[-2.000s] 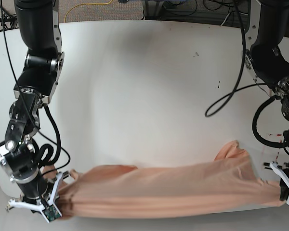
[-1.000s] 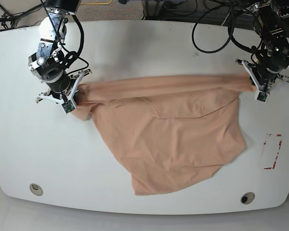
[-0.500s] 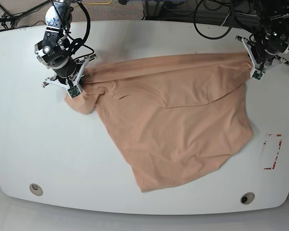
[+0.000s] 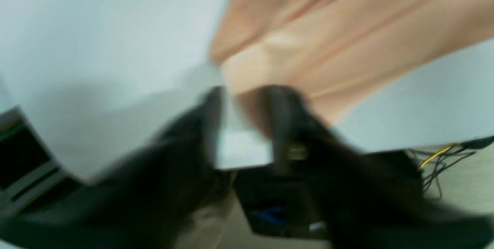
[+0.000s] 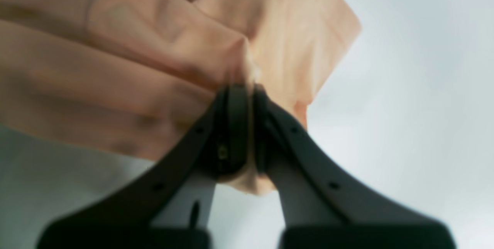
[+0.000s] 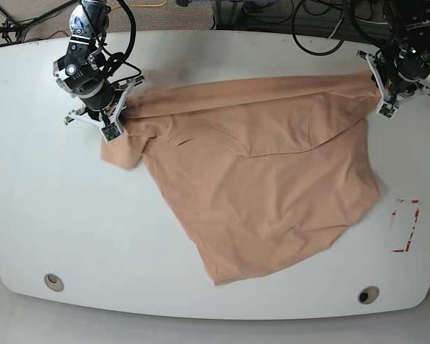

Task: Fold the T-shirt properly
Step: 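Release the left gripper and grasp the shirt's hem corner with it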

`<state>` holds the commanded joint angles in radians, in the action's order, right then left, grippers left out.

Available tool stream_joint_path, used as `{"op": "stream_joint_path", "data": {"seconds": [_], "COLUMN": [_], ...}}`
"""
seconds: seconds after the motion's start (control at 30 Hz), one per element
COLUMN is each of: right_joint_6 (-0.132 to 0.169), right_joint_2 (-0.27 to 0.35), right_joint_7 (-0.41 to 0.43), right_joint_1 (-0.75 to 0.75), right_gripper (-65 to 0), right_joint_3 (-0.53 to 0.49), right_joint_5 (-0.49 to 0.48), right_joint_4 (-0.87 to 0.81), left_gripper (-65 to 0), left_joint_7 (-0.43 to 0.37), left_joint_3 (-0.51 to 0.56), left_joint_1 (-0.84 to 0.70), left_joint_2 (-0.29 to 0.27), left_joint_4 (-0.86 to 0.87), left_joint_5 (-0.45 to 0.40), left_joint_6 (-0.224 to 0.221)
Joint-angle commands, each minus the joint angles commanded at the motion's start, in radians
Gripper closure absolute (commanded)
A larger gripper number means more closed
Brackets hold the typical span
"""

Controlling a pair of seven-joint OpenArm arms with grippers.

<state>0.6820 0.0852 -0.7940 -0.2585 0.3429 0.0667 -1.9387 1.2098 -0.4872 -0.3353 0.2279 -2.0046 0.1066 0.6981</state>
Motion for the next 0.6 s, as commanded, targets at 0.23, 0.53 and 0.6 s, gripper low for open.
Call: {"op": "stream_joint_path", "data": {"seconds": [0.23, 0.53, 0.6], "right_joint_6": [0.0, 0.0, 0.0], "right_joint_2": [-0.002, -0.002, -0.003], "right_joint_7": [-0.002, -0.002, -0.002], "right_joint_1": [0.0, 0.0, 0.0], "right_gripper": [0.0, 0.0, 0.0], "right_joint_3": [0.0, 0.0, -0.002], "right_joint_5": [-0.002, -0.009, -0.009], "right_joint_4": [0.0, -0.003, -0.003], "left_gripper": [-35.0, -35.0, -35.0], "left_joint_7": [0.0, 0.0, 0.0], "left_joint_3": [-0.055, -0.127, -0.127], "left_joint_1": [0.117, 0.371, 0.419], "left_joint_2": [0.0, 0.002, 0.002], "left_joint_4": [-0.002, 0.101, 0.147], "left_joint_5": [0.002, -0.008, -0.008], "left_joint_6": [0.0, 0.0, 0.0]}}
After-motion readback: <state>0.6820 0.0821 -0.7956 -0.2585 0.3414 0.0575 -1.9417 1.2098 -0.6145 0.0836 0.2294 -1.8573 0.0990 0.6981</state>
